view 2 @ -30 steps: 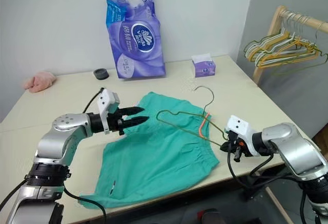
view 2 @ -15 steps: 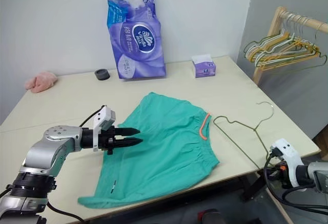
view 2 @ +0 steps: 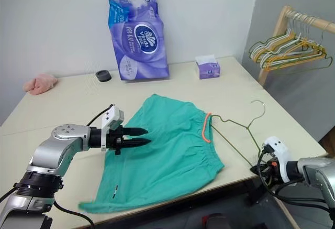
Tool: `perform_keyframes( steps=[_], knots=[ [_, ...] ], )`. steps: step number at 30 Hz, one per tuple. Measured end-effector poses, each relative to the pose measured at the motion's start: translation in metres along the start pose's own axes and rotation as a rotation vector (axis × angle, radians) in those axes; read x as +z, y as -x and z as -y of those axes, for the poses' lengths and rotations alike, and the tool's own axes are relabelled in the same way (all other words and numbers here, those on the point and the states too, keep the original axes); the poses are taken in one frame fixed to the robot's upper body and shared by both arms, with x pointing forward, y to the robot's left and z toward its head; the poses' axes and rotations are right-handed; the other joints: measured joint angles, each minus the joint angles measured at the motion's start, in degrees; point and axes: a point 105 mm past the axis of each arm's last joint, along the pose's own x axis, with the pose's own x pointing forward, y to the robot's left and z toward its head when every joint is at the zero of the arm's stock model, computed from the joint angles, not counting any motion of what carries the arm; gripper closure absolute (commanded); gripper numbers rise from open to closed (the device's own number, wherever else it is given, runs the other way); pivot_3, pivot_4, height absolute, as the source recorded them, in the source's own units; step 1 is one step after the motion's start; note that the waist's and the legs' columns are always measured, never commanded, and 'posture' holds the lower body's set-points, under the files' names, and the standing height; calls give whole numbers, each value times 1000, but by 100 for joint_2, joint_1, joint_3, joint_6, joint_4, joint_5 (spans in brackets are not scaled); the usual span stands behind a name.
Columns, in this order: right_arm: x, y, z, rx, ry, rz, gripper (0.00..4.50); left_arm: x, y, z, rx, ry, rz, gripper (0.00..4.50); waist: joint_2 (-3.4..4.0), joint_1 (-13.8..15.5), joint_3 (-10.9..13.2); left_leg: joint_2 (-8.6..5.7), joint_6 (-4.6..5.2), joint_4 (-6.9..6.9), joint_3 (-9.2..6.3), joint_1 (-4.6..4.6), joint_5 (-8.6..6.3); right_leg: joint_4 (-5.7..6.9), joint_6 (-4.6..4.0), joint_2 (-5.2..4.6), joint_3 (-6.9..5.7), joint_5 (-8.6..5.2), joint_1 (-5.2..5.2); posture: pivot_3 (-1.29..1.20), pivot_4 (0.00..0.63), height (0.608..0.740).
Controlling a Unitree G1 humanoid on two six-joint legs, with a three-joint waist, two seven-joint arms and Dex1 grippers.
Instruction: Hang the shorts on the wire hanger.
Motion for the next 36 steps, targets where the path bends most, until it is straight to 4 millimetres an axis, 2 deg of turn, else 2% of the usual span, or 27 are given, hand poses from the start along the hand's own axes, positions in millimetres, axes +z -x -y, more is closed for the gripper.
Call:
perform_keyframes(
  steps=[5, 9, 12, 20, 25, 31, 36],
  knots=[
    [3, 5, -3, 15, 30, -14, 4500, 0, 1, -3, 27, -2, -1, 2335, 0, -10, 0, 7, 1, -1, 1, 2, -1, 2, 2, 5, -2, -1, 2, -237, 0, 740],
    [-1, -6, -16, 70, 89, -53, 4500, -1, 2, -6, 50, -13, -2, 2335, 0, -14, 0, 9, 1, -2, 2, 2, -1, 0, 2, 7, -1, -1, 1, -231, 0, 740],
    [-9, -11, -15, 63, 151, -96, 4500, -3, 3, -8, 62, -15, -10, 2335, 0, -11, 1, 7, 0, -1, 4, 2, 0, 1, 4, 5, 0, -2, 0, -231, 0, 740],
    [-5, -16, -8, 11, 284, -106, 4500, -6, 7, -15, 105, -20, -16, 2335, -1, -9, 1, 8, 0, -1, 2, 2, 0, 1, 4, 5, -1, -2, 0, -233, 0, 740],
    [20, -32, -14, 44, 241, -26, 4500, -5, 7, -21, 136, -38, -5, 2335, -1, -29, 2, 8, -3, 0, 1, 3, 1, 3, 2, 6, 0, -1, -2, -234, 0, 740],
    [31, -42, -1, 91, 133, -94, 4500, 0, 6, -34, 201, -59, 26, 2335, -1, -24, 2, 1, -14, 0, -1, 1, 8, 1, 1, 1, 0, -1, -3, -218, 0, 740],
    [43, -55, -3, 172, 76, -129, 4500, 3, 5, -34, 207, -72, 42, 2335, -1, -55, 1, 2, -16, -1, -4, 2, 9, 4, 1, 2, -1, -1, -5, -192, 0, 740]
  ],
)
